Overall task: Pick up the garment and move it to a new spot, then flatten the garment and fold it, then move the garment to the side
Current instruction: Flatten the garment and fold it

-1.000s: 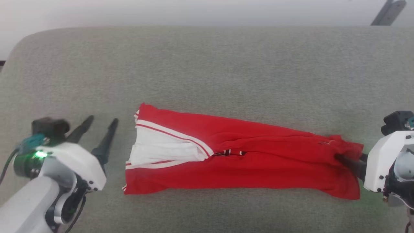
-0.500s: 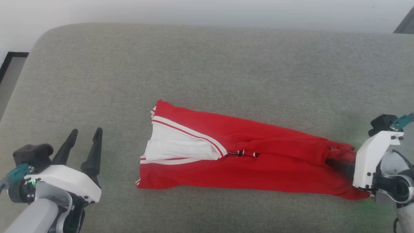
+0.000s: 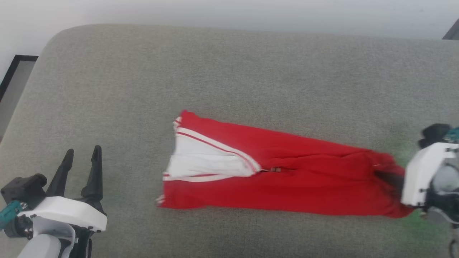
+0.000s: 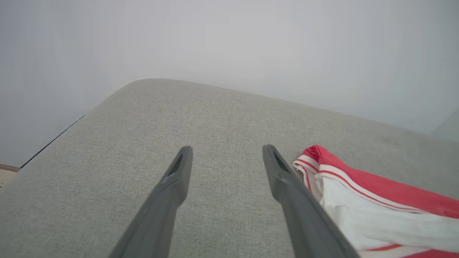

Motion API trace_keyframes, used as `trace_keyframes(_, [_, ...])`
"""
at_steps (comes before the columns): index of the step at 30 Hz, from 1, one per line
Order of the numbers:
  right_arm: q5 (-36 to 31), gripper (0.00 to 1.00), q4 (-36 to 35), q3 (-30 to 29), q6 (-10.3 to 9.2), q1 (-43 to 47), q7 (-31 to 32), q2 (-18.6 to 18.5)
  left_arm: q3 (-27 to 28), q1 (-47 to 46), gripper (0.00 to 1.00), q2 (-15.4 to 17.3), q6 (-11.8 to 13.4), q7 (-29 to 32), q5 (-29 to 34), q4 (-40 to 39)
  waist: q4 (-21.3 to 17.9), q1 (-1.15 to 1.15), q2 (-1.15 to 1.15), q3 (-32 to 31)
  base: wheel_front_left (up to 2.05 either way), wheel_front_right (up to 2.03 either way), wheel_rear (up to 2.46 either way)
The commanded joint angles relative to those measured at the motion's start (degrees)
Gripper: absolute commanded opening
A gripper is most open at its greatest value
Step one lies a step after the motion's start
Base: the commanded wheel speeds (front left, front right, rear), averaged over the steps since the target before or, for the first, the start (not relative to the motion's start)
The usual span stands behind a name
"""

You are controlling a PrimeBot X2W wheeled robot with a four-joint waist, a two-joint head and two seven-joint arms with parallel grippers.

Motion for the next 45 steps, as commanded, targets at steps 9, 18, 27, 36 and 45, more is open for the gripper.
trace_keyframes(9, [-1.9, 0.00, 5.0, -8.3, -0.12, -1.3, -2.9, -6.7, 6.7, 2.4, 1.00, -5.4, -3.7, -0.2, 6.9, 0.2, -1.6, 0.00, 0.00, 0.5, 0.00, 0.00, 0.00])
trace_keyframes(18, [-5.0, 0.00, 8.4, -10.6, -0.11, -3.2, -1.8, -9.5, 9.3, 2.5, 1.00, -7.8, -6.8, -0.2, 10.7, 1.7, -2.8, 0.00, 0.00, 0.3, 0.00, 0.00, 0.00])
trace_keyframes(27, [1.3, 0.00, -8.0, -5.3, -0.08, 0.9, 2.2, -6.6, 10.8, 3.4, 1.00, -9.3, -8.2, -0.2, 12.7, 2.1, -3.4, 0.00, 0.00, -1.1, 0.00, 0.00, 0.00])
trace_keyframes(36, [-0.1, 0.00, -20.2, 4.1, -0.08, -0.3, 4.7, -0.3, 10.3, 2.0, 1.00, -10.4, -9.3, -0.2, 13.7, 2.5, -1.9, 0.00, 0.00, -1.3, 0.00, 0.00, 0.00])
trace_keyframes(45, [-1.3, 0.00, -14.3, 14.1, -0.08, -7.3, 1.7, 4.3, 8.6, -1.0, 1.00, -12.3, -10.2, -0.2, 14.5, 4.1, 1.9, 0.00, 0.00, -0.7, 0.00, 0.00, 0.00])
